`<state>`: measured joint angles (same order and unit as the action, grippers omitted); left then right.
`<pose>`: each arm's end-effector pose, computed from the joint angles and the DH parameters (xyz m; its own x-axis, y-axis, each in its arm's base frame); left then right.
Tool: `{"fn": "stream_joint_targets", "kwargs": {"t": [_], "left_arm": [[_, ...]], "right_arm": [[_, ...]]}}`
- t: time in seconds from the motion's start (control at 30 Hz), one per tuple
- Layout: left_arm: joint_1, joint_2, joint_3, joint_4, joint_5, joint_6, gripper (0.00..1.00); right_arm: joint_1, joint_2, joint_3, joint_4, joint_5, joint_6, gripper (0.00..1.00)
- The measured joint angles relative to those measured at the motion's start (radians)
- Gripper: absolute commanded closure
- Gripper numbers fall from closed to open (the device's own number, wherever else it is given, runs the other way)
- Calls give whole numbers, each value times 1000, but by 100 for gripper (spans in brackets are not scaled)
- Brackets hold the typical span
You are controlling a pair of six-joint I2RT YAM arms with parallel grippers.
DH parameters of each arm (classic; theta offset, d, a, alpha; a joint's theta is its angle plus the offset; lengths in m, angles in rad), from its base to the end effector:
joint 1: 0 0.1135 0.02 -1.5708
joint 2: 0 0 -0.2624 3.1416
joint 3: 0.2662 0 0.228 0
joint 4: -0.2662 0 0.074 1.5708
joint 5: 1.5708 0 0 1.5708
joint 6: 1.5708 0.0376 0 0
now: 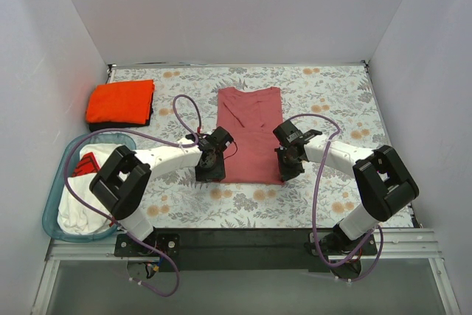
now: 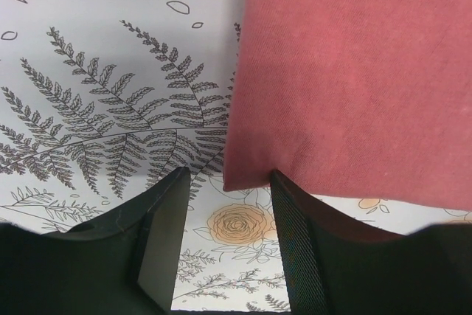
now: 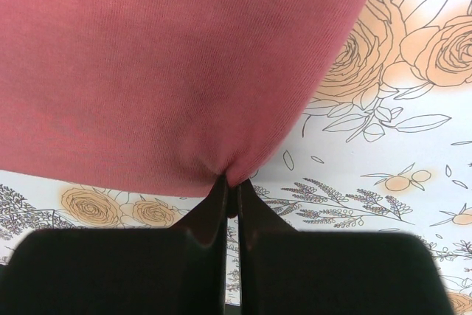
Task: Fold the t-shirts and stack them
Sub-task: Fold the tshirt
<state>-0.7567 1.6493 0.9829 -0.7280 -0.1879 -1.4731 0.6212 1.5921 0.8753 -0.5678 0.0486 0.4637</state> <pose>0.2012 -0.1803 0.1770 -0.7173 -0.6674 -0.2001 -0.6489 0.7445 -0.1567 0.2144 0.1512 0.1695 -0.9527 -0.1325 -0.2733 -0.1610 0.9833 0.0846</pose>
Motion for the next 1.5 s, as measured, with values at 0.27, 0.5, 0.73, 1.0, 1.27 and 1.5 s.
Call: {"fn": "stream_joint_targets", "kwargs": {"t": [0.27, 0.5, 0.73, 1.0, 1.27, 1.5], "left_arm": [[0, 10, 0, 13, 7, 7, 57], [0, 45, 31, 13, 47, 14, 83], [0, 55, 43, 13, 68, 14, 100], [-23, -16, 7, -80, 71, -2, 100], [-323, -354, -107, -300, 128, -213, 100], [-524, -483, -142, -426, 222, -431, 100]], "right_arm": [[0, 0, 0, 0, -2, -4, 99], [0, 1, 0, 1, -3, -8, 99], [0, 1, 5, -2, -4, -17, 99], [80, -8, 39, -89, -1, -33, 99], [400, -205, -49, -294, -63, 85, 99], [555, -351, -66, -436, -187, 210, 99]]}}
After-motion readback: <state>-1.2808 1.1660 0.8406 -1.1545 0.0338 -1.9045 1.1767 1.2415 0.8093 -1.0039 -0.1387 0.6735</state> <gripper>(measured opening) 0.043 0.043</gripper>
